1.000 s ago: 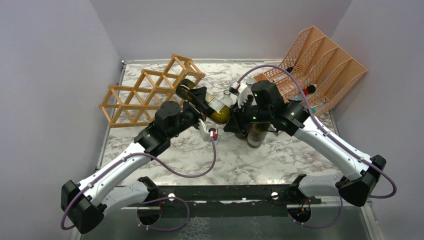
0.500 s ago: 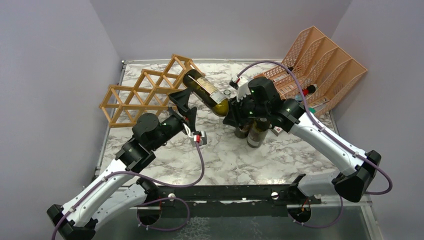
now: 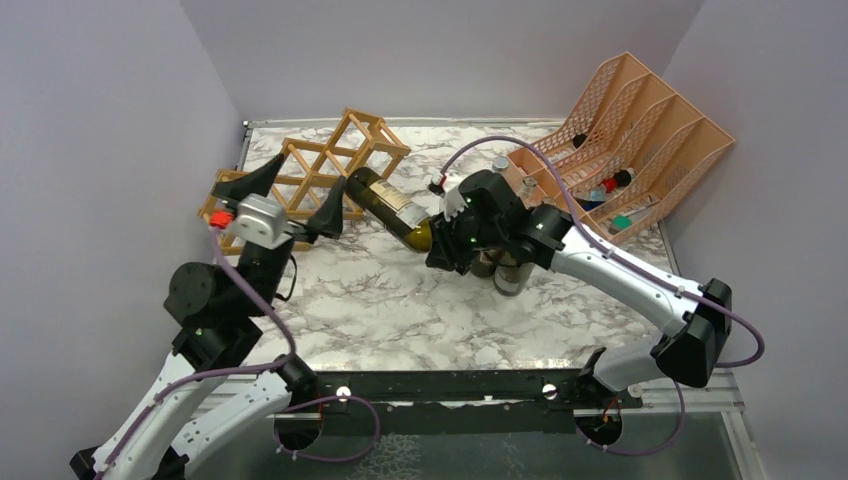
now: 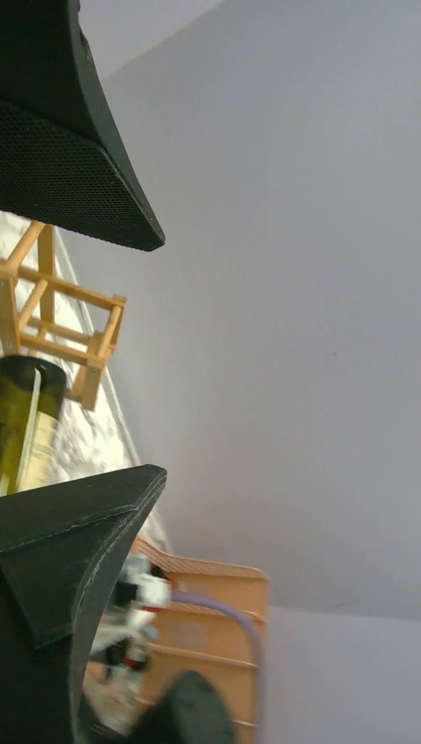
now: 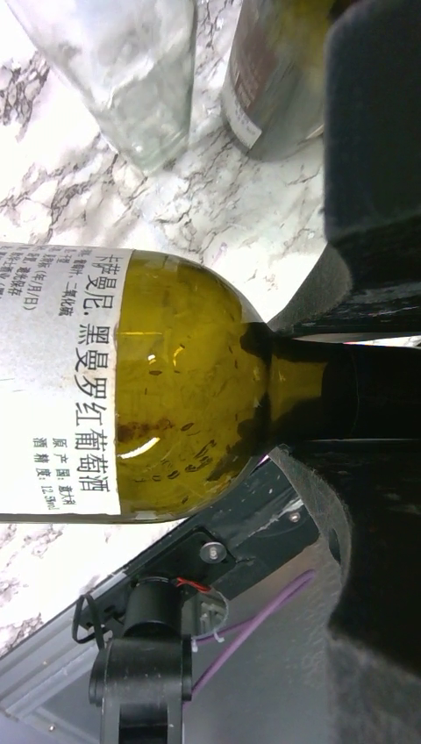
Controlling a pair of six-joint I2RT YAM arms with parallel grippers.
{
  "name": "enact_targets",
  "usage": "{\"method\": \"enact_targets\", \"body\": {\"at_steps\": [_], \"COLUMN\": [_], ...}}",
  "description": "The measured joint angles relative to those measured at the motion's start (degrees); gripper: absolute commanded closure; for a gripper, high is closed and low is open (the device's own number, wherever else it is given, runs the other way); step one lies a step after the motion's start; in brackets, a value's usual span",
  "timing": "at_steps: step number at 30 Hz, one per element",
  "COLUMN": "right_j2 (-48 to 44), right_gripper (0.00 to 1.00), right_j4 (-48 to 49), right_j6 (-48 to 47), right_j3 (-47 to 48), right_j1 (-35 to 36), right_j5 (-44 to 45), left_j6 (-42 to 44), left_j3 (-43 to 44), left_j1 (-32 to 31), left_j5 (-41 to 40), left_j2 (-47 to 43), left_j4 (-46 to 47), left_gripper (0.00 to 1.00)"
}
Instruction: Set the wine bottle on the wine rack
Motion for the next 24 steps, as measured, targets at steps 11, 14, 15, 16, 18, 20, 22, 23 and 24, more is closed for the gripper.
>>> {"method": "enact_targets", "body": {"at_steps": [11,14,15,16,18,20,22,23,24], "right_j2": [11.54,14.4,15.04,15.58,16.7,17.79,18.86,19.41,20.0], "right_gripper": [0.99,0.99,0.99,0.99,0.99,0.99,0.99,0.99,0.99], "right_j4": [6.34,7.32,7.5,7.67,8.35,9.68,10.8,11.21,11.74], "right_j6": [5.6,7.21,7.63,8.02,8.63,9.11,9.4,9.51,9.53], "right_j3": [-1.97,-2.71,-2.91,-3.04,-3.04,-3.02,-2.89,-2.71,-2.58], "right_j1": [6.29,6.6,6.58,6.6,6.58,6.43,6.38,6.4,6.4], "right_j5": [7.02,9.29,10.23,11.17,12.76,14.14,15.08,15.28,15.43], "left_j6": [-25.09,-27.02,-27.45,-27.76,-28.24,-28.57,-28.79,-28.87,-28.92], "left_j3": [17.68,19.47,19.54,19.54,19.54,19.54,19.58,19.74,20.2], "left_j1": [0.0,0.0,0.0,0.0,0.0,0.0,0.0,0.0,0.0], "left_j5": [-17.73,-20.74,-21.53,-22.01,-22.77,-23.3,-23.76,-24.02,-24.26], "left_j2": [8.81,12.46,13.35,14.01,15.37,16.55,17.2,17.46,17.84], "left_j4": [-12.98,-17.35,-18.56,-19.76,-21.44,-23.04,-23.85,-24.04,-24.46], "left_gripper": [0.01,0.01,0.01,0.01,0.01,0.01,0.01,0.01,0.01]}}
